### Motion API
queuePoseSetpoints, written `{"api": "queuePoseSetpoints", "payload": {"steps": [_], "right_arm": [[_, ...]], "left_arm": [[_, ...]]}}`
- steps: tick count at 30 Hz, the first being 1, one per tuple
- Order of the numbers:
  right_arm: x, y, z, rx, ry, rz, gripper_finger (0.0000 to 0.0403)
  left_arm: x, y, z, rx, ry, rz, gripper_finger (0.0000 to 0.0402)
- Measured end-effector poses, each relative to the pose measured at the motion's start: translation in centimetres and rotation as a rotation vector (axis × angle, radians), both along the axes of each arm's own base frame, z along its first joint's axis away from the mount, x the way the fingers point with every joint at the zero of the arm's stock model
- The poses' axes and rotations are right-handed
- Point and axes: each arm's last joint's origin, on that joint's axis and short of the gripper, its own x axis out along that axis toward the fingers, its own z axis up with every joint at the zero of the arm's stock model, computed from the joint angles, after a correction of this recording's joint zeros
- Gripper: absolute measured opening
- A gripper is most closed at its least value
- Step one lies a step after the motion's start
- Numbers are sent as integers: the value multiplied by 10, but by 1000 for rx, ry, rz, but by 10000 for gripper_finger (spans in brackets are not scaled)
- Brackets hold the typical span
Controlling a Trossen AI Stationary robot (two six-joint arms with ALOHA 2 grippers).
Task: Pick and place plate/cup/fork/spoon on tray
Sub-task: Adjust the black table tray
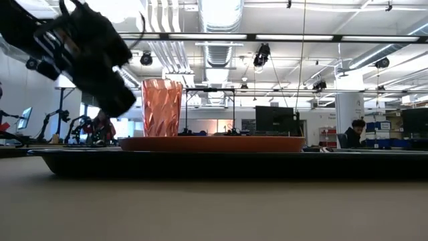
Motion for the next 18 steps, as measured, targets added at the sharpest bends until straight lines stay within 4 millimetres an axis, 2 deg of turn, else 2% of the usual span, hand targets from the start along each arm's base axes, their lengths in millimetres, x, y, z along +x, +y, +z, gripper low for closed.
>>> {"api": "queuePoseSetpoints", "payload": {"steps": [9, 14, 18], "right_arm": [[-1, -18, -2, -37, 1, -51, 9], [-8, -25, 1, -43, 8, -76, 9], [-25, -31, 11, -67, -23, -100, 9]], "left_arm": [[-29, -4, 57, 102, -364, -7, 0], [-48, -7, 77, 139, -519, -3, 0], [-61, -9, 87, 202, -617, -8, 0]]}}
